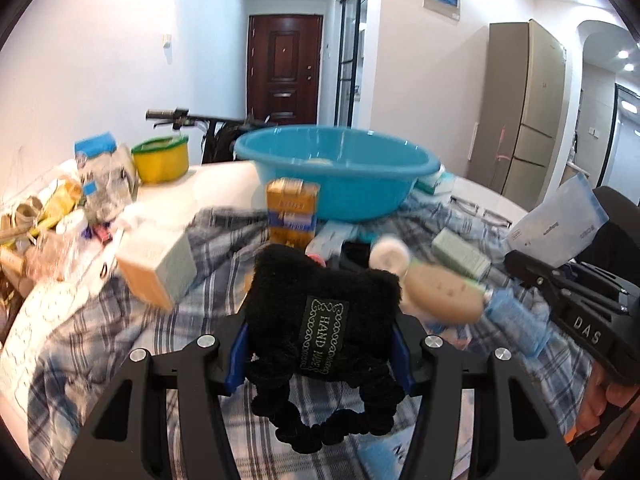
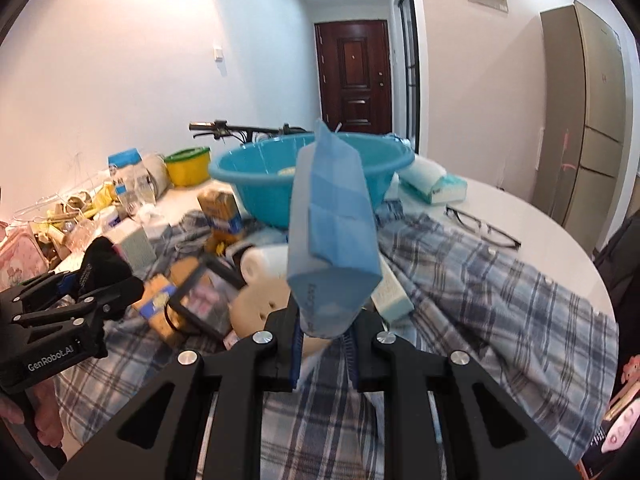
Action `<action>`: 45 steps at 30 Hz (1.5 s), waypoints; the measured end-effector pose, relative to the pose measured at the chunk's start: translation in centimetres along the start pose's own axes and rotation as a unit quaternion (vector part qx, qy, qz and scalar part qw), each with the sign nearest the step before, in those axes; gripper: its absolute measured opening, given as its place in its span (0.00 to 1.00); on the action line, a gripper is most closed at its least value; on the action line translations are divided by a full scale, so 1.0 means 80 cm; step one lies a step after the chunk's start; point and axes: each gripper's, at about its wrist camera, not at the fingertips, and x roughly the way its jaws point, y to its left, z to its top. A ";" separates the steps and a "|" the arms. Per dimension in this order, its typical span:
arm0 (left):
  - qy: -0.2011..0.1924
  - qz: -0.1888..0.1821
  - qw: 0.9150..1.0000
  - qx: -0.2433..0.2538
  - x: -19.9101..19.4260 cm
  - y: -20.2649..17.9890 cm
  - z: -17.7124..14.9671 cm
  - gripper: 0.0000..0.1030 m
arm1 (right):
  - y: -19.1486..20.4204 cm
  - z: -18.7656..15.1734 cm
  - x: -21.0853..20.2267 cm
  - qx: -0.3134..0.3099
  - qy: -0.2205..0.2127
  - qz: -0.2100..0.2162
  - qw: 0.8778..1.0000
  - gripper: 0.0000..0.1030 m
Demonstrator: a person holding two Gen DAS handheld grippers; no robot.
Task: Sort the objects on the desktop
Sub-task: 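Carry the hair tie and wipe pack up over the turquoise basin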
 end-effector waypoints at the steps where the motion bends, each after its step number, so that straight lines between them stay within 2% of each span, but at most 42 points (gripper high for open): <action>1: -0.006 0.001 1.000 0.003 -0.002 -0.002 0.005 0.57 | 0.001 0.005 -0.001 -0.001 -0.005 0.002 1.000 0.16; 9: -0.079 0.027 0.996 0.028 -0.036 -0.009 0.069 0.57 | 0.013 0.055 -0.032 -0.013 -0.067 0.011 0.998 0.16; 21: -0.181 0.017 0.983 0.028 -0.099 -0.023 0.153 0.57 | 0.018 0.153 -0.094 -0.021 -0.194 -0.002 0.981 0.16; 24: -0.214 0.012 0.976 0.033 -0.115 -0.031 0.180 0.57 | 0.025 0.175 -0.107 -0.031 -0.218 -0.003 0.975 0.16; 27: -0.239 0.023 0.970 0.042 -0.127 -0.039 0.203 0.57 | 0.030 0.196 -0.119 -0.040 -0.240 -0.009 0.970 0.16; 32: -0.290 0.009 0.956 0.042 -0.155 -0.044 0.237 0.57 | 0.036 0.227 -0.135 -0.043 -0.273 -0.016 0.961 0.16; 36: -0.326 -0.005 0.945 0.030 -0.170 -0.045 0.264 0.57 | 0.036 0.251 -0.139 -0.023 -0.298 -0.009 0.954 0.16; 42: -0.345 -0.011 0.938 0.024 -0.159 -0.037 0.282 0.57 | 0.038 0.273 -0.138 -0.011 -0.324 -0.015 0.946 0.16; 45: -0.336 -0.006 0.941 0.029 -0.142 -0.035 0.284 0.57 | 0.042 0.275 -0.127 -0.018 -0.322 -0.001 0.946 0.16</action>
